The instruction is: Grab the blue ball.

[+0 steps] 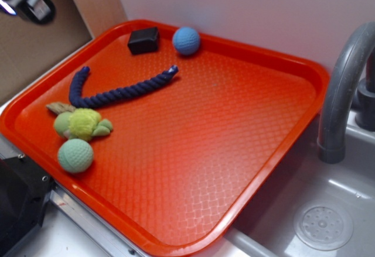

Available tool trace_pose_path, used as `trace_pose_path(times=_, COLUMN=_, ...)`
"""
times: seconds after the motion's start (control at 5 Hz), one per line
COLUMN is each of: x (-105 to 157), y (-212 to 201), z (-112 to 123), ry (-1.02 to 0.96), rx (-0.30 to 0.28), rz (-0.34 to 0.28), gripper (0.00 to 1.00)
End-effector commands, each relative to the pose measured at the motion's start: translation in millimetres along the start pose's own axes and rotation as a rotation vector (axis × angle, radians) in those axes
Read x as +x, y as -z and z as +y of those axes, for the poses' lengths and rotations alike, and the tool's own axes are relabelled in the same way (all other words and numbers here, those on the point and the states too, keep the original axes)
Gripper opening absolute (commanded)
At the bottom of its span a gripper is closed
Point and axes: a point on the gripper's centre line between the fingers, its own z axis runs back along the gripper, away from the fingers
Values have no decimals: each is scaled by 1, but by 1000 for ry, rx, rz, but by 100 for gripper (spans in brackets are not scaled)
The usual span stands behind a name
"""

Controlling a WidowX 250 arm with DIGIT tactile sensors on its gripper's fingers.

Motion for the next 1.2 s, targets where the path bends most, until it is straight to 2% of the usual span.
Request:
trace_pose_path(times=0.0, x=8, y=-4, z=1, ry=-5, rx=2, rz=-18, gripper=100)
trace_pose_path(times=0.2, x=8, y=-4, z=1, ry=-5, rx=2, rz=-18, gripper=100)
trace_pose_path(times=0.4, x=35, y=52, z=-16, ry=-20, rx=111, rz=-70, gripper=100)
trace_pose_path(times=0.6, x=69, y=108, z=-14, ry=25, rx=131, rz=-135, gripper=100)
trace_pose_path(times=0.8, x=97, y=141, z=-18, ry=121, rx=137, rz=-185, gripper=100)
trace_pose_path(times=1.0, x=118, y=169, z=-15, ry=129, rx=124, rz=-140, gripper=100)
